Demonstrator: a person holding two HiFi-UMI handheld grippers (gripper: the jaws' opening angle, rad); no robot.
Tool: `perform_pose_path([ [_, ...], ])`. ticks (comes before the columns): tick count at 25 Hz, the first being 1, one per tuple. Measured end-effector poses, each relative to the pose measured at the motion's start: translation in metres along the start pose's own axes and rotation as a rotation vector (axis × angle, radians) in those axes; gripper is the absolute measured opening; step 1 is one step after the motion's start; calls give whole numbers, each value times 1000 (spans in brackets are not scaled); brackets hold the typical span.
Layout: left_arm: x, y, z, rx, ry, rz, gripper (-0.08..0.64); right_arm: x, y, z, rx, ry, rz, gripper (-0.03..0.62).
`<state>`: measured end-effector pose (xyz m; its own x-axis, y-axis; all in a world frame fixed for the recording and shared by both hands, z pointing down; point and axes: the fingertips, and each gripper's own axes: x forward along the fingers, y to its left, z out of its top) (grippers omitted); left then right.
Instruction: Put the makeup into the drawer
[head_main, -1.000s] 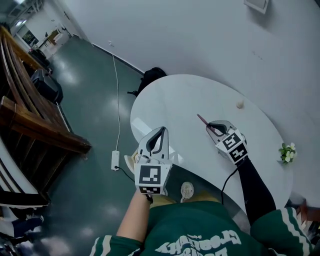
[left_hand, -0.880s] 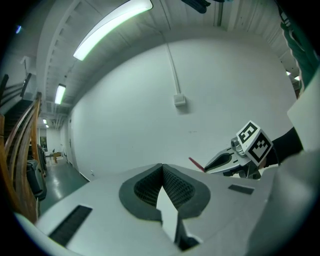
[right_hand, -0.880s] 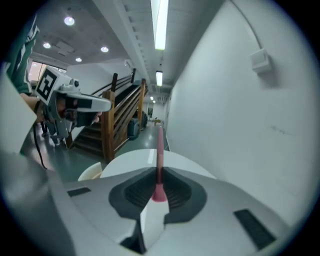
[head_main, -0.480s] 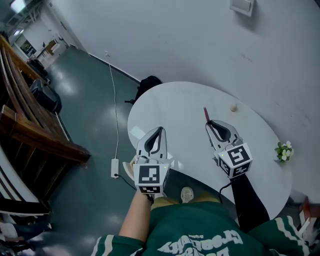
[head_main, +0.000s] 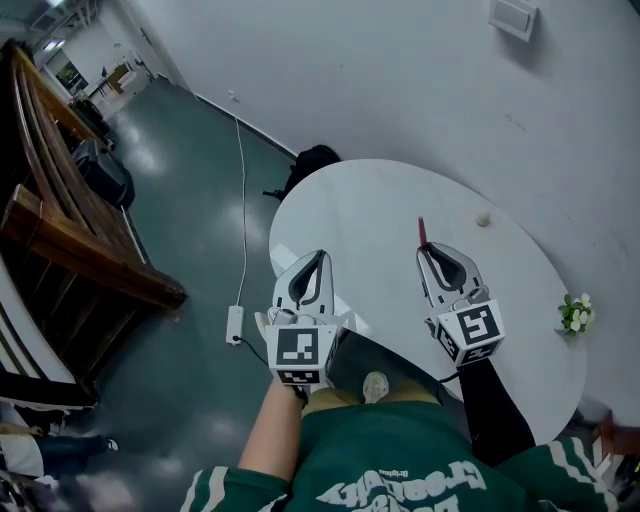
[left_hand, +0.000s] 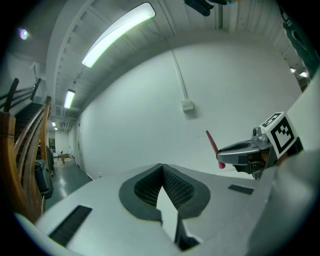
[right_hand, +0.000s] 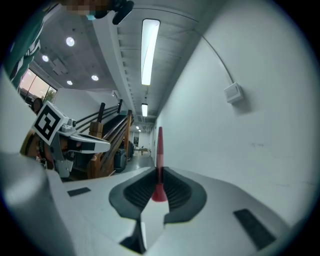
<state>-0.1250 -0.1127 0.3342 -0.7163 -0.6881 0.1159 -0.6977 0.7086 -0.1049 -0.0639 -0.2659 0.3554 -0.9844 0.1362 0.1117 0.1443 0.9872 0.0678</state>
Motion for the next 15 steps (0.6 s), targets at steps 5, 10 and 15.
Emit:
perform_pose_path([
  [5, -22, 34, -13, -2, 29, 82, -1, 26, 36, -2, 5, 1, 93, 49],
  [10, -54, 77, -20, 5, 22, 183, -2, 56, 81, -5, 6, 13, 181, 49],
  [15, -88, 122, -31, -1, 52, 260, -1, 83, 135, -3, 6, 18, 275, 49],
])
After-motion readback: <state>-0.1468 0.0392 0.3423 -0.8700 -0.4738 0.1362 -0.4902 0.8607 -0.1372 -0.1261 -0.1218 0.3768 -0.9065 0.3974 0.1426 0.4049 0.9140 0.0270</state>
